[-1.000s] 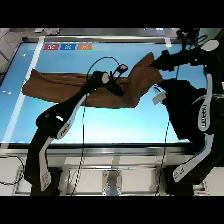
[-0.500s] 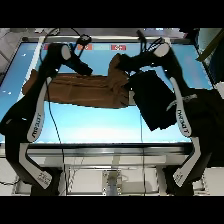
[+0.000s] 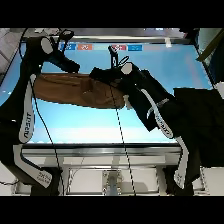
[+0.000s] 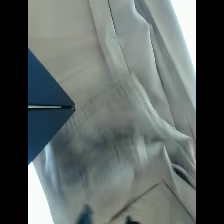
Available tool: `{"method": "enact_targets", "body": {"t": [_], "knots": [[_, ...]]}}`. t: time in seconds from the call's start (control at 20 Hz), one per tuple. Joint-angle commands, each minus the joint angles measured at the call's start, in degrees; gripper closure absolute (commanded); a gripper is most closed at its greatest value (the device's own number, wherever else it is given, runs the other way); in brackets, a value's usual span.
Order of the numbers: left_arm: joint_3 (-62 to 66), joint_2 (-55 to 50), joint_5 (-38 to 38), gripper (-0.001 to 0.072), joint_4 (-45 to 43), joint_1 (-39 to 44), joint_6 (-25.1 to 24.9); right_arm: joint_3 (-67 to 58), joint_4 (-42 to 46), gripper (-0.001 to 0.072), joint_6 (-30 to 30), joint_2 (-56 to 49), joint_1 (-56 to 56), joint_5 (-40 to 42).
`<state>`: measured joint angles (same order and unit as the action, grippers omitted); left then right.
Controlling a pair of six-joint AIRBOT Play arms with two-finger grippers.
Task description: Fold the clothes and pants, and hang the long-sleeved shirts on hangers.
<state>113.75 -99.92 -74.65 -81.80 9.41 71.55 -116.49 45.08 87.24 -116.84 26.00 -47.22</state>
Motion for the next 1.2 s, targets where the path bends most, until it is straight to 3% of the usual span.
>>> {"method": "enact_targets", "body": {"t": [0.0,0.25,0.35,0.45,0.55,0.65,0.8,1.0,1.15], "knots": [[0.0,0.1,-0.2,0.0698,0.0,-0.6,0.3,-1.2,0.1,0.0115,-1.0,0.5,-4.2,-7.3],[0.0,0.1,-0.2,0.0699,0.0,-0.6,1.3,-1.2,16.6,0.0128,-0.7,3.9,-20.2,-33.3],[0.0,0.1,-0.2,0.0699,0.0,-0.6,2.7,0.5,18.3,0.0204,-0.7,3.9,-26.2,-37.0],[0.0,0.1,-0.2,0.0699,0.0,-0.6,3.1,3.1,14.2,0.0205,-1.5,3.9,-29.8,-37.1],[0.0,0.1,-0.2,0.0698,0.0,-0.6,3.1,4.3,9.7,0.0205,-7.7,3.8,-29.0,-39.7],[0.0,0.1,-0.2,0.0699,0.0,-0.6,5.1,5.8,10.8,0.0204,-10.8,3.8,-26.4,-41.1],[0.0,0.1,-0.2,0.0698,0.0,-0.6,6.6,8.6,9.8,0.0205,-15.9,3.8,-21.4,-35.4],[0.0,0.1,-0.2,0.0698,0.0,-0.6,6.5,8.8,9.9,0.0262,-16.4,2.7,-16.5,-25.8],[0.0,0.1,-0.2,0.0699,0.0,-0.6,6.5,8.8,10.8,0.0263,-15.8,0.6,-15.1,-26.3]]}}
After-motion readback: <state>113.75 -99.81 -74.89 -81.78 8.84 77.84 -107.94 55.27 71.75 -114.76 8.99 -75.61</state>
